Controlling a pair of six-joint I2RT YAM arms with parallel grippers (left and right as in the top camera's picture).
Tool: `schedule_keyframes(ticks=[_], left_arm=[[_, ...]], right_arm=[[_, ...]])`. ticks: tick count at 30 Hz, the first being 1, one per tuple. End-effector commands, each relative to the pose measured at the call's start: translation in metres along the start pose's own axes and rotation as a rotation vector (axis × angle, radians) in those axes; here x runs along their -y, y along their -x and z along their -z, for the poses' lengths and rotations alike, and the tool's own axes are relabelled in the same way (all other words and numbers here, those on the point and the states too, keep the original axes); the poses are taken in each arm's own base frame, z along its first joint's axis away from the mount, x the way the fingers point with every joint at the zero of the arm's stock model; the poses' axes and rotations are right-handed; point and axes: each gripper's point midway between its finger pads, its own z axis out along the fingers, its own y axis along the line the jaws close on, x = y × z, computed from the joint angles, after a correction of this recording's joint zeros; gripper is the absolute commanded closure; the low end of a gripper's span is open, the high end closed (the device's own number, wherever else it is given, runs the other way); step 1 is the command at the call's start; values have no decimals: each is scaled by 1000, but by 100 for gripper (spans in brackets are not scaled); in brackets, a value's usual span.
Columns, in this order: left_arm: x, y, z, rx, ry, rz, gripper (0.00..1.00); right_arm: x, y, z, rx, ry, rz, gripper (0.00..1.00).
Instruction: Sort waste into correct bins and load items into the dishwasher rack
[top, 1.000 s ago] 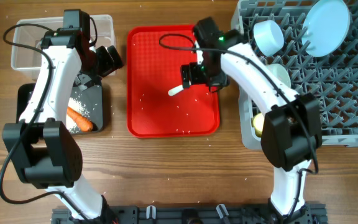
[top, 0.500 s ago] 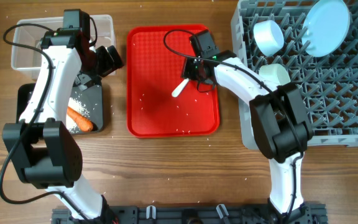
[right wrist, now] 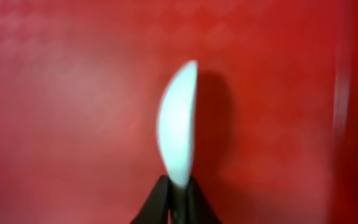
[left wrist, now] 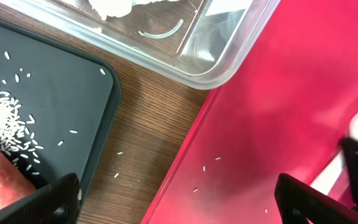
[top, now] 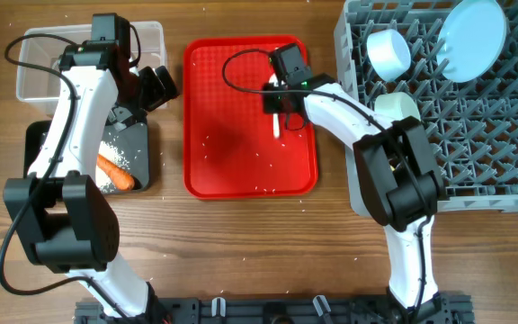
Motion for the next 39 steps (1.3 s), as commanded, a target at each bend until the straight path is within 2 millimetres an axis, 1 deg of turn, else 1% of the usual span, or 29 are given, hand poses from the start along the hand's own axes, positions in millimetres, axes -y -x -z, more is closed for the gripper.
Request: schedule_keyframes(ticks=[1, 3, 4, 6, 7, 9, 10, 11, 12, 13, 14, 15, 17, 19, 20, 21, 22, 24, 26, 27, 28, 29, 30, 31, 32, 33, 35, 37, 39], left_arm=[[-3, -1, -4, -5, 14, 15, 0], [-3, -1, -4, -5, 14, 15, 0], [-3, -1, -4, -5, 14, 15, 0], [-3, -1, -4, -5, 14, 14, 0], [-3, -1, -4, -5, 14, 15, 0], [-3, -1, -4, -5, 14, 15, 0], [-3, -1, -4, -5, 14, 15, 0], [-3, -1, -4, -5, 14, 15, 0], [-3, -1, -4, -5, 14, 15, 0], [-3, -1, -4, -5, 15, 15, 0], [-3, -1, -4, -5, 14, 15, 0], [-3, -1, -4, -5, 14, 15, 0], [0, 5, -4, 18, 1, 12, 0], [3, 10, -3, 38, -10, 9, 0], [3, 10, -3, 37, -10, 9, 0], [3, 10, -3, 38, -10, 9, 0], [3, 11, -3, 42, -13, 9, 0], [8, 19, -3, 75, -31, 5, 0], [9, 19, -2, 74, -38, 3, 3], [10, 19, 5, 76, -40, -12, 1], [13, 20, 21, 86, -43, -61, 14], [15, 21, 40, 101, -47, -102, 23], [17, 22, 63, 130, -49, -119, 27], [16, 21, 95, 173, -45, -120, 28], [16, 14, 126, 211, -60, -120, 29], [14, 4, 152, 247, -79, -115, 29], [4, -24, 201, 316, -112, -90, 18], [-15, -52, 231, 352, -97, -38, 0], [-34, -77, 250, 368, -69, -25, 0]], right_arm=[[14, -101, -44, -303, -2, 72, 96], [14, -101, -33, -325, -5, 91, 96], [13, -96, -23, -326, -4, 96, 96], [9, -73, 11, -294, 1, 87, 96], [9, -53, 40, -248, 8, 77, 96], [17, -12, 116, -131, 18, 61, 96], [30, 8, 166, -43, 16, 60, 96], [43, 19, 200, 21, 6, 53, 96], [60, 26, 235, 84, -10, 39, 96], [97, 27, 286, 162, -77, 4, 96], [128, 22, 310, 186, -161, -24, 96], [154, 15, 325, 186, -236, -43, 96], [200, -2, 336, 140, -317, -55, 96], [228, -14, 325, 69, -345, -46, 95], [239, -17, 317, 43, -351, -43, 43], [248, -16, 311, 31, -356, -42, 23], [254, -14, 305, 30, -360, -37, 18], [261, -7, 296, 39, -363, -39, 16], [261, -1, 289, 54, -347, -35, 15], [257, 2, 288, 68, -317, -33, 14], [243, 7, 287, 92, -238, -26, 14], [231, 11, 289, 110, -176, -21, 14], [216, 16, 294, 137, -102, -12, 9], [198, 22, 305, 181, -20, 3, 4], [184, 25, 317, 223, 33, 20, 0], [175, 28, 328, 256, 61, 33, 0], [165, 32, 346, 310, 78, 50, 0], [165, 34, 348, 324, 71, 58, 0], [166, 34, 345, 316, 74, 54, 0]])
